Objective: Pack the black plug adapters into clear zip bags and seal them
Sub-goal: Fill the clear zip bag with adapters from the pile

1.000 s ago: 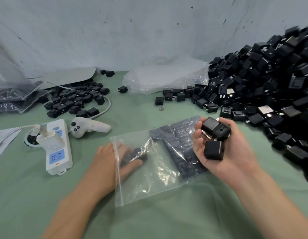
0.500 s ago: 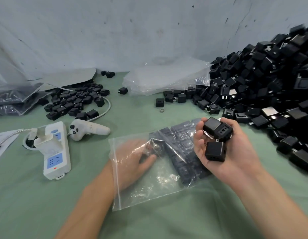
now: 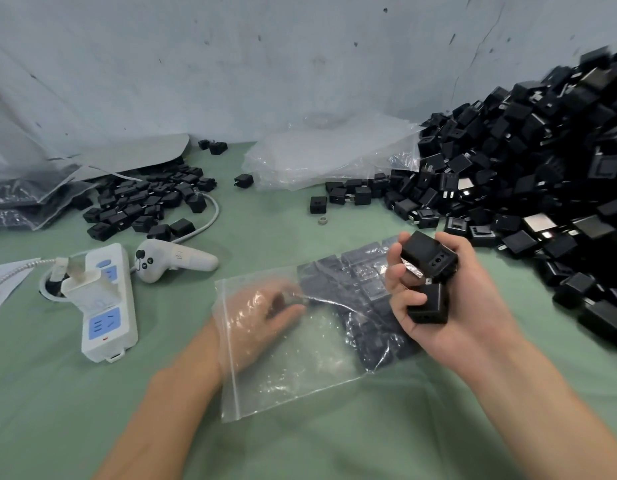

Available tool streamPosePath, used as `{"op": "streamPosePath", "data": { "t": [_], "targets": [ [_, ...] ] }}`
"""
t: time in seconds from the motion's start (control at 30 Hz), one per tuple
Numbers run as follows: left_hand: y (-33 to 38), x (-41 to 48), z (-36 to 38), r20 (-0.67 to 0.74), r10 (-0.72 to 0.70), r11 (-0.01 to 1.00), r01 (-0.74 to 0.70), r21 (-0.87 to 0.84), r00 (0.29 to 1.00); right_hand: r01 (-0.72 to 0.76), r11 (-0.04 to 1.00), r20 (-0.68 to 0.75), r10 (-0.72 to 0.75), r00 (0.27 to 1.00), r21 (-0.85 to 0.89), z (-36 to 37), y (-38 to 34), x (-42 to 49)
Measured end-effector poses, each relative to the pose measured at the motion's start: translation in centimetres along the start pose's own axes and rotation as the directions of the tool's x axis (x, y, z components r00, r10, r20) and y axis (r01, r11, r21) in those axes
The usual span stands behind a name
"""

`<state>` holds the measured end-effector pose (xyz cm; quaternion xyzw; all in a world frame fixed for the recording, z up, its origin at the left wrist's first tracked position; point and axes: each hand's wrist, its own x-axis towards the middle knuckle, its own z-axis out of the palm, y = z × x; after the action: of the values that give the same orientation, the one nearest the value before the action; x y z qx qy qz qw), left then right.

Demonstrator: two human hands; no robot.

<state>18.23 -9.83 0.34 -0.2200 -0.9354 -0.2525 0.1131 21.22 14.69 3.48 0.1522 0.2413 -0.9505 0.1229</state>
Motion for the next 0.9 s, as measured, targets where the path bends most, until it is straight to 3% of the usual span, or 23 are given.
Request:
{"op": "streamPosePath", "data": {
  "t": [0.1, 0.17, 0.23, 0.27, 0.33, 0.4, 0.43, 0.5, 0.57, 0.63, 0.77, 0.9],
  "targets": [
    [-1.8, -1.1, -1.2, 0.077, -0.157, 0.985, 0.161, -0.058, 0.985, 0.036, 0.997, 0.018, -0.034, 0.999, -0.071, 0.3, 0.2, -0.2],
    [-3.1, -2.4, -2.6, 0.117, -0.279, 0.960, 0.279, 0.013, 0.953, 0.113, 0.974, 0.044, -0.107, 0.993, -0.194, 0.6, 0.4, -0.5],
    [-3.5, -3.7, -4.3, -0.025, -0.369, 0.925, 0.370, 0.084, 0.929, 0.282, 0.849, 0.082, -0.275, 0.958, -0.446, 0.7, 0.7, -0.8],
    [-3.1, -4.2, -4.9, -0.123, -0.396, 0.911, 0.406, 0.068, 0.910, 0.380, 0.697, 0.132, -0.383, 0.914, -0.609, 0.8, 0.9, -1.0],
    [-1.2, -4.9, -5.0, -0.254, -0.406, 0.914, 0.389, -0.116, 0.878, 0.499, 0.241, 0.313, -0.538, 0.783, -0.833, 0.6, 1.5, -1.2],
    [1.7, -4.8, -4.4, -0.257, -0.397, 0.885, 0.293, -0.362, 0.881, 0.473, -0.196, 0.496, -0.547, 0.675, -0.859, 0.3, 2.1, -1.2],
    [3.2, -4.8, -4.2, -0.249, -0.388, 0.857, 0.249, -0.451, 0.887, 0.430, -0.347, 0.552, -0.525, 0.648, -0.834, 0.4, 2.6, -1.3],
    [5.2, -4.7, -4.0, -0.315, -0.387, 0.830, 0.179, -0.528, 0.866, 0.379, -0.518, 0.626, -0.474, 0.619, -0.767, 0.5, 3.7, -1.4],
    [6.3, -4.6, -4.2, -0.409, -0.361, 0.859, 0.128, -0.496, 0.838, 0.386, -0.601, 0.695, -0.446, 0.564, -0.700, 0.7, 4.5, -1.5],
    [7.0, -4.6, -4.2, -0.394, -0.311, 0.878, 0.102, -0.468, 0.865, 0.401, -0.657, 0.756, -0.440, 0.484, -0.639, 0.7, 5.1, -1.6],
    [7.7, -4.6, -2.8, -0.073, -0.261, 0.804, 0.175, -0.569, 0.963, 0.410, -0.742, 0.836, -0.377, 0.399, -0.530, 0.8, 5.6, -1.9],
    [7.4, -4.6, -2.4, 0.013, -0.232, 0.741, 0.185, -0.645, 0.973, 0.437, -0.763, 0.861, -0.303, 0.409, -0.476, 0.8, 5.7, -2.1]
  ]
}}
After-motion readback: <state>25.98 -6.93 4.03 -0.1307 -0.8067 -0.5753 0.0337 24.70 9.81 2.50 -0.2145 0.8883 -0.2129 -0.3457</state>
